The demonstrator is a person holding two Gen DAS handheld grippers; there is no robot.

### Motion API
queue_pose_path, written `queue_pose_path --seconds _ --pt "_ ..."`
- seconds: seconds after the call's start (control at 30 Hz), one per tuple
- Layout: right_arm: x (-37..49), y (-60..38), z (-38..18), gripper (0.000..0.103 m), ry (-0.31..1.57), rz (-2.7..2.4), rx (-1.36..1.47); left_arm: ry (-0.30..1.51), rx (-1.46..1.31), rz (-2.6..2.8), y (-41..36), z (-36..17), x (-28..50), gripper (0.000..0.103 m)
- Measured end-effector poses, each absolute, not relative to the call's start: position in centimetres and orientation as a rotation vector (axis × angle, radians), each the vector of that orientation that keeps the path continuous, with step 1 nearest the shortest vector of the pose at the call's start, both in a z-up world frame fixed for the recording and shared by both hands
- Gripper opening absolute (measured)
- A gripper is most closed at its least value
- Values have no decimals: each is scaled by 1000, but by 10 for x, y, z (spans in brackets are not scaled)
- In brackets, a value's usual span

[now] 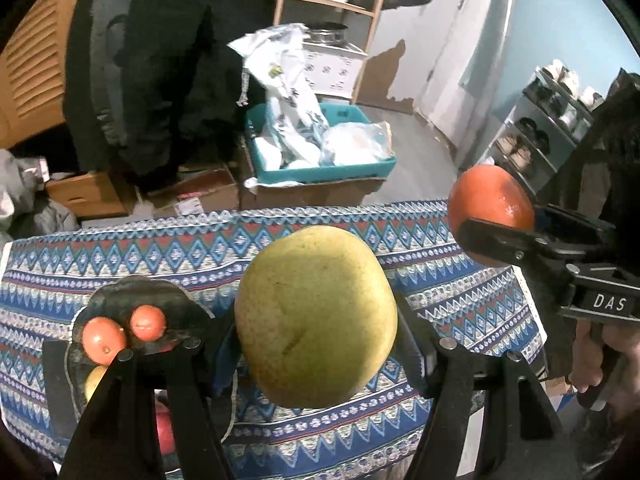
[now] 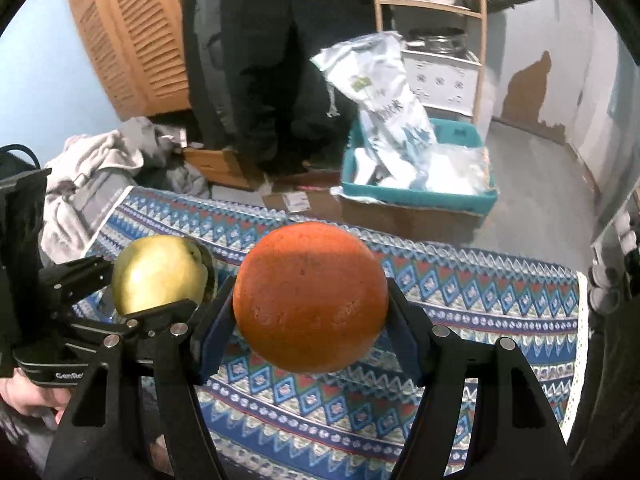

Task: Organize fruits
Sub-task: 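Lift and carry the orange and pear over the glass bowl with both tools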

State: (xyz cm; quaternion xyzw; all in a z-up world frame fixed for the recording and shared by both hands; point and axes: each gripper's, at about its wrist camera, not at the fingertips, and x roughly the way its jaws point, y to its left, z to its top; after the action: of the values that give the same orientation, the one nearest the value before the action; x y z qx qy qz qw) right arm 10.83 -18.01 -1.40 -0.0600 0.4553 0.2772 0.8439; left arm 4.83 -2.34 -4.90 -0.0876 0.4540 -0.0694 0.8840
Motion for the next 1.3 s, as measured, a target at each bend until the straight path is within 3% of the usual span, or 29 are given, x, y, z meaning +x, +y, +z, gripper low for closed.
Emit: queue_pose_path --seconds 0.7,1.3 --pt "107 -79 -8 69 975 702 -184 915 -289 -40 63 -43 23 69" --pt "116 17 -55 69 1093 789 -225 1003 -391 83 148 -92 6 69"
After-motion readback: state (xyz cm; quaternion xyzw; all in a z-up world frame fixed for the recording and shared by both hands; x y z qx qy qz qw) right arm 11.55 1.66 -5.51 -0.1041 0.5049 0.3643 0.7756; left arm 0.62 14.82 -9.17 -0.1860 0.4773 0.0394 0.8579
